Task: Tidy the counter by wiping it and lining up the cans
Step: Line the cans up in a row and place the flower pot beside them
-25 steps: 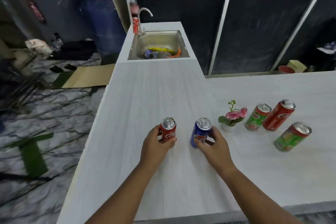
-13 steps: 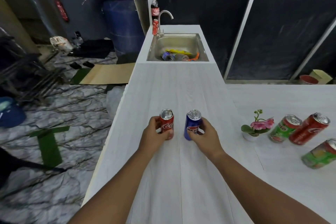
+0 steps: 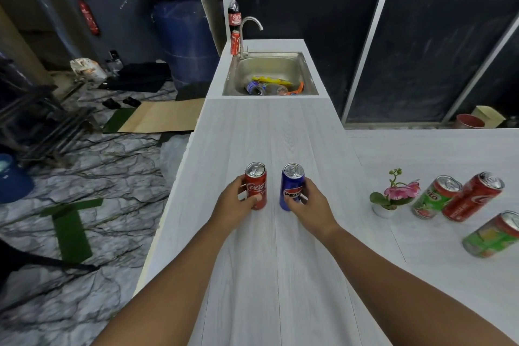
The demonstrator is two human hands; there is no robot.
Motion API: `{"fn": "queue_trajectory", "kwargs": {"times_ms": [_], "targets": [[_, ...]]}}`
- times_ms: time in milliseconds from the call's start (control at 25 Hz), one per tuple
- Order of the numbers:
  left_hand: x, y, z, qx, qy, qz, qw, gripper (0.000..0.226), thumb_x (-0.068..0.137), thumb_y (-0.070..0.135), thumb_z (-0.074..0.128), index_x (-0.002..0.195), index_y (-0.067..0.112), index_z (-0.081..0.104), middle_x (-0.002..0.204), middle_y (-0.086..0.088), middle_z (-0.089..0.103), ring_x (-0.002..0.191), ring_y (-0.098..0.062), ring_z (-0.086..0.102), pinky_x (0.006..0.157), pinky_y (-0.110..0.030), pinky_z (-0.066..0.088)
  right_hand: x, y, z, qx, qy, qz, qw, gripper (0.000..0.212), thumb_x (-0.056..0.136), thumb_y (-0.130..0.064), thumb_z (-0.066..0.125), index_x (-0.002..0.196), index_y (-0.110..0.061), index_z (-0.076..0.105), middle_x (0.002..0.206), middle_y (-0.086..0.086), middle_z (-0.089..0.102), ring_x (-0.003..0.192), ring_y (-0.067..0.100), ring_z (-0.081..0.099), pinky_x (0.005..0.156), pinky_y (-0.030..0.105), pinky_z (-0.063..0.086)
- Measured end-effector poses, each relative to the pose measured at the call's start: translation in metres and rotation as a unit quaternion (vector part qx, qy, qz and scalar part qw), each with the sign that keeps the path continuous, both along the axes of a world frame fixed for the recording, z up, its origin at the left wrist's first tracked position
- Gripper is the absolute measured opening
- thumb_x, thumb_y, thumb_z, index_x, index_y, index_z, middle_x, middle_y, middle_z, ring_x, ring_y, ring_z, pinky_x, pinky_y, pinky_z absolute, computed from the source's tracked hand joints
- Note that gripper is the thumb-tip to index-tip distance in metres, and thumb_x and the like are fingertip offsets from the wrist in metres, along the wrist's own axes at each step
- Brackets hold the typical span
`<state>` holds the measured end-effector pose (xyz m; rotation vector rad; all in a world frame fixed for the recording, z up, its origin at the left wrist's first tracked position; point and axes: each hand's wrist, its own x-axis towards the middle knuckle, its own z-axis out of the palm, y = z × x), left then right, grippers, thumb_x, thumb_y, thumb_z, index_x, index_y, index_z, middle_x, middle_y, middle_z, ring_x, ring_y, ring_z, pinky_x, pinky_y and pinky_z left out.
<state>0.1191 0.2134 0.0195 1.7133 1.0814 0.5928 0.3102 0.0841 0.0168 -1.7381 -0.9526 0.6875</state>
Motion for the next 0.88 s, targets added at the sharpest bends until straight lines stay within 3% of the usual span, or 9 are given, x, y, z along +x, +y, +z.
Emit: {"fn": "queue_trajectory", "kwargs": {"times_ms": [240,360,440,520,640,800,880], "targets": [[-0.005,0.005,0.002,-0.005,0.027,-0.027,0.999,0.073,0.097,0.028,0.08,0.16,0.026,0.044,0.158,0.005,0.052,0.138,-0.012,0.054,0.109,-0.033,0.047,0.002,0.003,-0.005,-0.047,-0.022,0.006,0.999,0.067,0.097,-0.019,0.079,0.155,-0.027,0.046,0.143,-0.009,0.061,0.137,0.017,0.059,0.108,0.03,0.05],[-0.016,-0.012,-0.008,0.0,0.031,-0.006,1.0,0.075,0.093,0.029,0.085,0.156,0.025,0.046,0.155,0.006,0.049,0.14,-0.015,0.055,0.113,-0.037,0.05,0.003,-0.014,-0.012,-0.125,-0.046,0.013,0.991,0.083,0.1,-0.022,0.076,0.168,-0.023,0.027,0.17,-0.002,0.039,0.155,0.021,0.042,0.121,0.039,0.042],[-0.029,-0.036,-0.026,0.049,0.058,0.014,0.997,0.066,0.091,0.033,0.086,0.148,0.024,0.053,0.146,0.008,0.053,0.133,-0.015,0.058,0.108,-0.03,0.051,0.005,-0.041,-0.021,-0.155,-0.087,0.005,0.984,0.087,0.102,-0.03,0.073,0.17,-0.024,0.02,0.176,-0.004,0.029,0.158,0.019,0.036,0.125,0.036,0.035],[-0.038,-0.066,-0.047,0.134,0.1,-0.003,0.986,0.052,0.094,0.04,0.081,0.138,0.023,0.059,0.14,0.009,0.056,0.13,-0.012,0.059,0.107,-0.021,0.046,0.005,-0.076,-0.029,-0.159,-0.131,-0.009,0.979,0.085,0.102,-0.038,0.07,0.17,-0.027,0.02,0.176,-0.007,0.028,0.158,0.015,0.035,0.126,0.032,0.032],[-0.031,-0.106,-0.064,0.214,0.126,-0.061,0.967,0.044,0.098,0.051,0.07,0.135,0.029,0.063,0.146,0.013,0.056,0.141,-0.004,0.05,0.116,-0.014,0.036,0.007,-0.124,-0.039,-0.141,-0.169,-0.049,0.974,0.081,0.102,-0.045,0.068,0.169,-0.029,0.025,0.173,-0.009,0.032,0.156,0.013,0.036,0.126,0.03,0.031],[0.01,-0.138,-0.069,0.249,0.11,-0.124,0.954,0.044,0.102,0.054,0.063,0.14,0.031,0.063,0.151,0.015,0.055,0.148,-0.001,0.042,0.126,-0.03,0.037,0.023,-0.168,-0.041,-0.127,-0.174,-0.088,0.973,0.076,0.101,-0.046,0.069,0.166,-0.031,0.032,0.17,-0.009,0.038,0.154,0.012,0.038,0.126,0.032,0.033],[0.036,-0.152,-0.069,0.248,0.1,-0.156,0.951,0.044,0.103,0.054,0.06,0.141,0.032,0.062,0.153,0.016,0.055,0.149,-0.001,0.04,0.127,-0.03,0.035,0.037,-0.185,-0.04,-0.121,-0.163,-0.121,0.972,0.075,0.1,-0.046,0.071,0.164,-0.03,0.035,0.167,-0.009,0.042,0.152,0.012,0.04,0.124,0.031,0.033]]}}
